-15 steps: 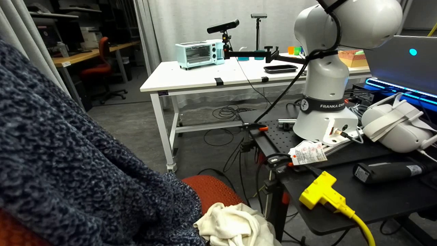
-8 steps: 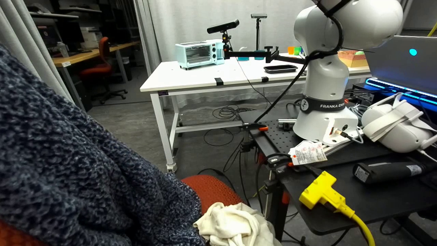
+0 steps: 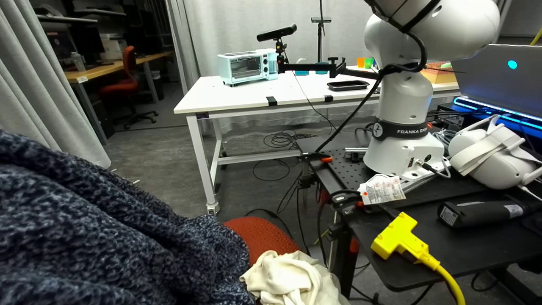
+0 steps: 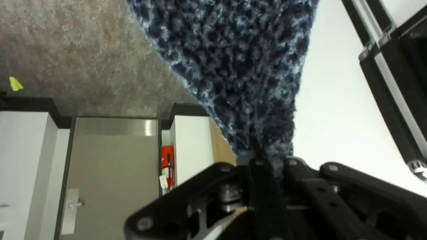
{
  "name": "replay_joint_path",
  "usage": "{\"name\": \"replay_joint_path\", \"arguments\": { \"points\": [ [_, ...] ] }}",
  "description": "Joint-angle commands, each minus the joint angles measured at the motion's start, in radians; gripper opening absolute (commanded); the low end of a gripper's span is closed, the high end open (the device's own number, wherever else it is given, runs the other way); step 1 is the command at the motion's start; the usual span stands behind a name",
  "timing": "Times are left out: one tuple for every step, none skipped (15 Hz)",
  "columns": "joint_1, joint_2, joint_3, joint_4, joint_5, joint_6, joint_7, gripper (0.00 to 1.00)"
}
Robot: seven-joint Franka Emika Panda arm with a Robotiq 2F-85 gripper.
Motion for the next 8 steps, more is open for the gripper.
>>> {"name": "replay_joint_path", "arguments": {
  "points": [
    [0.004,0.132,0.035,0.074,0.055,-0.055,-0.079,0.01],
    [0.006,0.162,0.041,0.072,0.061,-0.071,-0.093,0.01],
    [0.007,0.19,0.045,0.071,0.067,-0.087,-0.103,0.01],
    [0.006,0.217,0.055,0.069,0.078,-0.11,-0.117,0.01],
    [0.005,0.243,0.062,0.069,0.087,-0.134,-0.123,0.01],
    [0.004,0.266,0.069,0.066,0.098,-0.166,-0.122,0.26],
    [0.001,0.291,0.075,0.066,0.107,-0.194,-0.129,0.3],
    [0.007,0.308,0.074,0.067,0.109,-0.225,-0.127,0.36]
  ]
}}
